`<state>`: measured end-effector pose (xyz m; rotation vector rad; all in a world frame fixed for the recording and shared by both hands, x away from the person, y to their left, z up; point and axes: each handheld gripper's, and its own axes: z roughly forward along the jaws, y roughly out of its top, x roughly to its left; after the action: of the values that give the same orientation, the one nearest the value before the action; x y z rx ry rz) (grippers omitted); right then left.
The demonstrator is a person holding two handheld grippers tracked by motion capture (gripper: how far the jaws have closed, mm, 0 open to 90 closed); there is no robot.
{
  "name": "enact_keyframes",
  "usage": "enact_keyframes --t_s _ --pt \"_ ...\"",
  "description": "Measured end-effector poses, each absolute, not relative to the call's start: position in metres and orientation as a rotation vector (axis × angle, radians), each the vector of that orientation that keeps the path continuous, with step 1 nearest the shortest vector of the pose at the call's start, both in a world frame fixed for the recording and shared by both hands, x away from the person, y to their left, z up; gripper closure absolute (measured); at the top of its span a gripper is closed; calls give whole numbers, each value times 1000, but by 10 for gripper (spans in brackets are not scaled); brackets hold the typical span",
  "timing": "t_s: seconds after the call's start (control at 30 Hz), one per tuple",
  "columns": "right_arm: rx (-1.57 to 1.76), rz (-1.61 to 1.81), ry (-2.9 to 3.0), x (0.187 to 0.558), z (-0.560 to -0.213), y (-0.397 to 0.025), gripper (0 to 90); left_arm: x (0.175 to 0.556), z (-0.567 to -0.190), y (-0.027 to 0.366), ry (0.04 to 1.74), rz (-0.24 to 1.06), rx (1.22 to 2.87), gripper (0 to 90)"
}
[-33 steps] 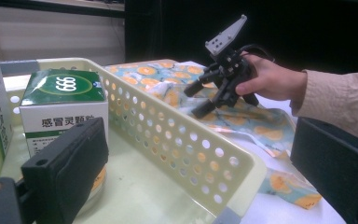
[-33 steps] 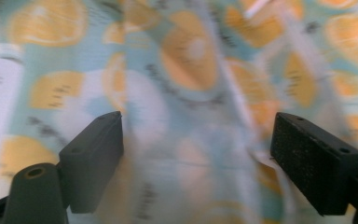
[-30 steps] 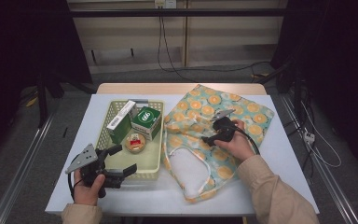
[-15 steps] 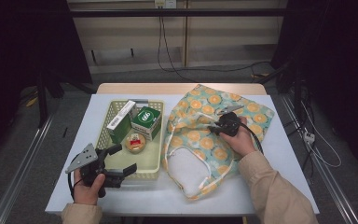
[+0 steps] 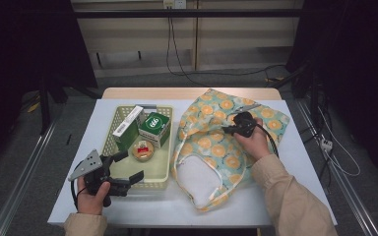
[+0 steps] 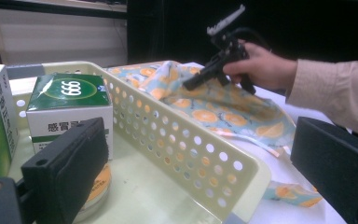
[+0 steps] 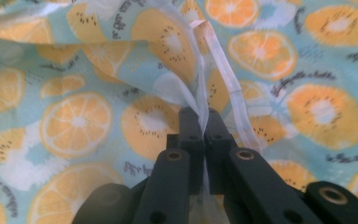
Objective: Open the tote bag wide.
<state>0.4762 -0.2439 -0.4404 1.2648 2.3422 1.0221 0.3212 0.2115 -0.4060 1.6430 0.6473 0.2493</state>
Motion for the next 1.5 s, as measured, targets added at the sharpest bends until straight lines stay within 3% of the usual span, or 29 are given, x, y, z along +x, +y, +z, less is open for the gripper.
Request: enact_keyframes --t_s 0.73,1.5 --pt "1217 1044 2364 486 -375 -253 894 328 -383 209 636 241 1649 34" --pt "1256 1072 2307 486 -358 -259 892 371 -364 202 653 284 1707 37"
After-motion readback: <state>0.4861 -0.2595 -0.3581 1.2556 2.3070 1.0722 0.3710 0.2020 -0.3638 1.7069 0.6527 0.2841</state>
